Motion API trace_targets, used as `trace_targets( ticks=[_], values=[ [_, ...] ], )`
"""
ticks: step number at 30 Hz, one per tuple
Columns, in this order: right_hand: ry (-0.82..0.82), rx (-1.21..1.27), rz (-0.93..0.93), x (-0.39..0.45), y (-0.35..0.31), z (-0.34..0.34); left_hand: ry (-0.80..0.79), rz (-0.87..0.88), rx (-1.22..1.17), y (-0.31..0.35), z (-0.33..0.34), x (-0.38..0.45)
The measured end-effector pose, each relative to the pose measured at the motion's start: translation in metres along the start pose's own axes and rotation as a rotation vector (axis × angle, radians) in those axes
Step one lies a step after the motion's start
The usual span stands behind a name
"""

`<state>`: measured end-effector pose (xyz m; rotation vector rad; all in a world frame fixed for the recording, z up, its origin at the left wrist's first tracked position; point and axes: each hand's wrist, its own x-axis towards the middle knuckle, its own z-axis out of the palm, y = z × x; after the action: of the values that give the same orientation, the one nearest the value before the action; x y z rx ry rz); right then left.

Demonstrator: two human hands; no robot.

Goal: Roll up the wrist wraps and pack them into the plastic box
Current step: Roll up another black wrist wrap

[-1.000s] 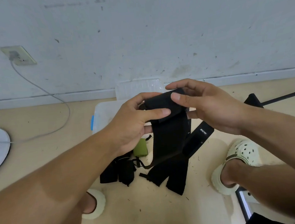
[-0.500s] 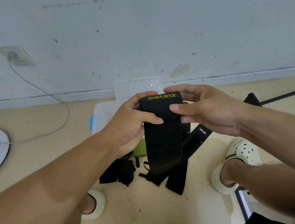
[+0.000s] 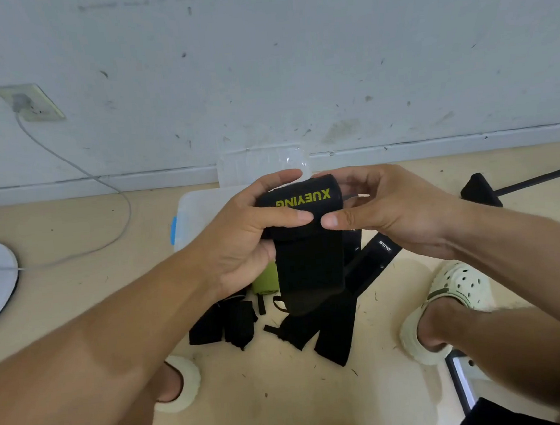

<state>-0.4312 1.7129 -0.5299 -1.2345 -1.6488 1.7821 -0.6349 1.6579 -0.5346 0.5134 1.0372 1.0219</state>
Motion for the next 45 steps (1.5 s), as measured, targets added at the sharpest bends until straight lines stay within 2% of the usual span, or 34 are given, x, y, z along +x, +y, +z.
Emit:
trace_targets(
  ticks=[4,8,13,15,18,22,26,29,35,39,45],
  values=[
    [0.041,-0.042,-0.053,-0.002,-0.001,0.001,0.022,0.002,0.013,-0.001,0.001,-0.001],
    [0.111,-0.136,-0.137,-0.002,-0.004,0.001,-0.030,-0.065,-0.001,-0.004,0.006,-0.003],
    [0.090,-0.206,-0.124,-0.002,-0.006,-0.001,0.051,-0.044,0.053,-0.006,0.006,0.001],
    [0.009,-0.139,-0.080,-0.001,-0.007,-0.003,0.091,-0.016,0.057,-0.006,0.005,0.002],
    [-0.090,0.104,0.026,0.001,-0.005,-0.004,0.140,0.033,0.107,-0.008,0.002,0.003],
    [-0.157,0.161,0.108,0.003,-0.001,0.000,0.122,0.073,0.131,-0.008,0.002,0.002],
    [-0.126,0.188,0.074,0.003,0.002,0.000,0.080,0.076,0.120,-0.005,0.000,0.002],
    [-0.046,0.184,0.021,0.003,0.000,-0.002,0.061,0.005,0.040,-0.004,0.002,0.002],
    [0.018,-0.001,-0.051,0.000,0.004,0.001,0.094,-0.075,0.096,-0.003,0.005,0.000],
    [-0.003,0.038,-0.040,0.000,0.003,0.000,0.117,-0.052,0.042,0.000,0.004,0.001],
    [-0.121,0.224,0.100,0.002,-0.001,-0.002,0.131,0.045,0.063,0.002,-0.003,0.004]
  ],
)
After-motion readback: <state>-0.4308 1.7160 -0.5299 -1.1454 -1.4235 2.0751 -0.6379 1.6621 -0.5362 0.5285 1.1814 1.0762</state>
